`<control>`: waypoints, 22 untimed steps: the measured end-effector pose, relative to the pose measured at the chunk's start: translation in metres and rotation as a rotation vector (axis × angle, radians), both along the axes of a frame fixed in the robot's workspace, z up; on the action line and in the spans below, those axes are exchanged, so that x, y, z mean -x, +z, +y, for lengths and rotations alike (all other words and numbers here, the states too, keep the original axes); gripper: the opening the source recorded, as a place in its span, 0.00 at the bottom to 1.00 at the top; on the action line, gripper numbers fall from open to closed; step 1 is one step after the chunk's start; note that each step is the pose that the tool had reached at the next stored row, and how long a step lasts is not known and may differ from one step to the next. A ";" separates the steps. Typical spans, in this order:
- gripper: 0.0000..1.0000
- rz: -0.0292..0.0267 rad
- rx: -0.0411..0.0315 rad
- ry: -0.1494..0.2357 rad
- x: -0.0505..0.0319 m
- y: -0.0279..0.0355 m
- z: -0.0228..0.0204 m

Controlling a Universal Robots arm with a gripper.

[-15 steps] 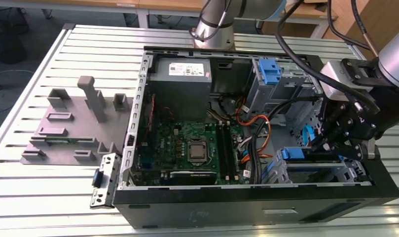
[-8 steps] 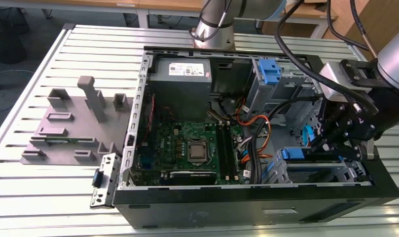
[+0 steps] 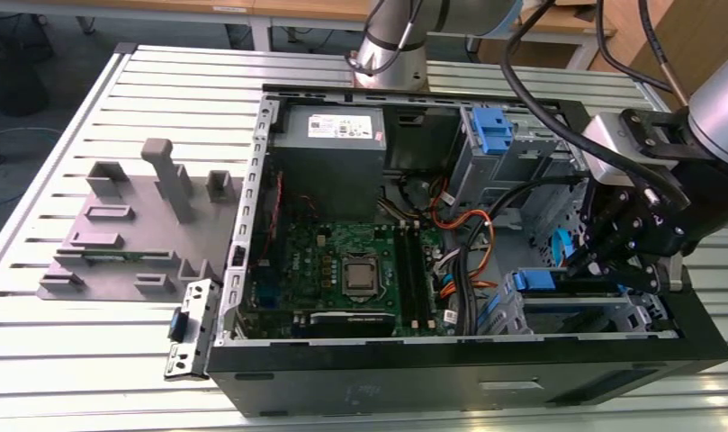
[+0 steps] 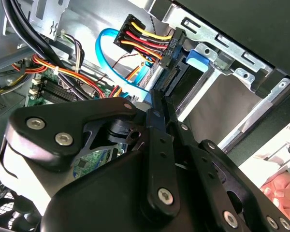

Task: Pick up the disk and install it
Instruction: 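Insert the first disk wire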

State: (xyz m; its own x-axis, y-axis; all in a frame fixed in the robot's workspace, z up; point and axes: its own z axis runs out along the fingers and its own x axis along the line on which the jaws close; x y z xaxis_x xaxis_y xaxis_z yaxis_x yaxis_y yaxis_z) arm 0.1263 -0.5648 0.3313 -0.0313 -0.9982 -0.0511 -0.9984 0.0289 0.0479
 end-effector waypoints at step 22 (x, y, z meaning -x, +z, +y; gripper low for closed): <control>0.23 0.0000 -0.0002 0.000 0.0000 0.0067 0.0000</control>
